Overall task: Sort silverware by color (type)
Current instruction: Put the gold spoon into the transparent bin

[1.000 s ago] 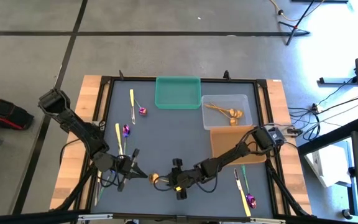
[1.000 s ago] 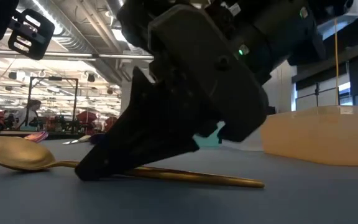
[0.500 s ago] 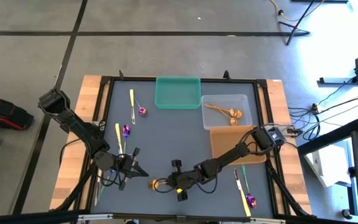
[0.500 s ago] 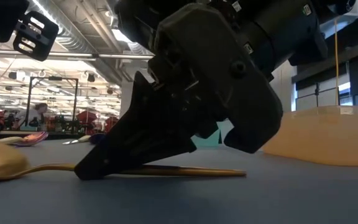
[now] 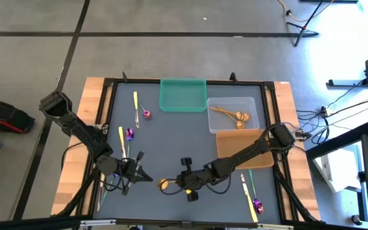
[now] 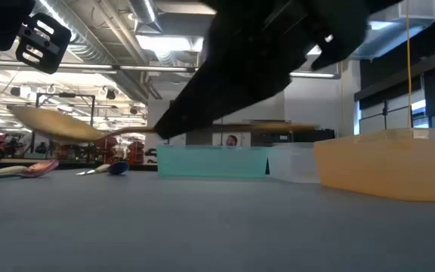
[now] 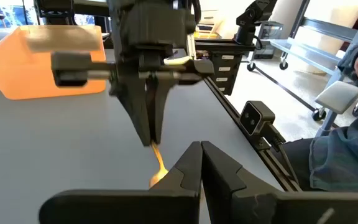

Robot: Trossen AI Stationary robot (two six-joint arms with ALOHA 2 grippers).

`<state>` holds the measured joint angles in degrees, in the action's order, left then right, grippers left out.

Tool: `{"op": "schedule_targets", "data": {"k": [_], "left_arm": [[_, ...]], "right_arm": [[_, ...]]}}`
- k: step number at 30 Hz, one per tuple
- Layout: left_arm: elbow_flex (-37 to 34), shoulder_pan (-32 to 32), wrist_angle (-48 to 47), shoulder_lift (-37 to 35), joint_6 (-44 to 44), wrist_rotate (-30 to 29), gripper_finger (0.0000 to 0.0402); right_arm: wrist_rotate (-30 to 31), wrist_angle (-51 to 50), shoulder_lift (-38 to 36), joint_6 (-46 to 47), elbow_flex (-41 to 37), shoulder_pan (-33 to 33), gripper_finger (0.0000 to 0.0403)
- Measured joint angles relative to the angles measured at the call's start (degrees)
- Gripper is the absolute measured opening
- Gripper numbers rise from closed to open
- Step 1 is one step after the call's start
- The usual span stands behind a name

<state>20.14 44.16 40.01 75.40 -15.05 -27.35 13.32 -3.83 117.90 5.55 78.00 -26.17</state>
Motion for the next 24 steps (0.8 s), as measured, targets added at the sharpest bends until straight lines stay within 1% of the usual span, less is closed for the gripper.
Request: {"op": "schedule_targets", "data": {"k": [3,6,10,13,17,22,24], "left_arm": [[0.0,0.0,0.0,0.0,0.0,0.0,0.0001],[0.0,0.0,0.0,0.0,0.0,0.0,0.0001],[0.0,0.0,0.0,0.0,0.0,0.0,0.0001],[0.0,0.2,0.0,0.0,0.0,0.0,0.0001],[0.0,0.2,-0.1,0.0,0.1,0.0,0.0001],[0.0,0.1,-0.1,0.0,0.1,0.0,0.0002],[0.0,0.1,-0.1,0.0,0.4,0.0,0.0001]], "right_arm": [[0.1,-3.0,-2.6,-0.1,0.0,0.0,0.0004],[1.5,-5.6,-4.8,-0.3,0.0,-0.1,0.0007],[2.4,-6.1,-7.0,-1.1,-2.6,0.0,0.0008],[3.4,-5.9,-9.8,-1.0,-6.1,0.0,0.0004],[7.1,-5.9,-15.2,0.7,-12.4,-0.1,0.0006],[12.5,-5.7,-25.0,1.3,-21.1,0.4,0.0005],[13.0,-5.7,-29.2,1.6,-24.8,1.3,0.0005]]}}
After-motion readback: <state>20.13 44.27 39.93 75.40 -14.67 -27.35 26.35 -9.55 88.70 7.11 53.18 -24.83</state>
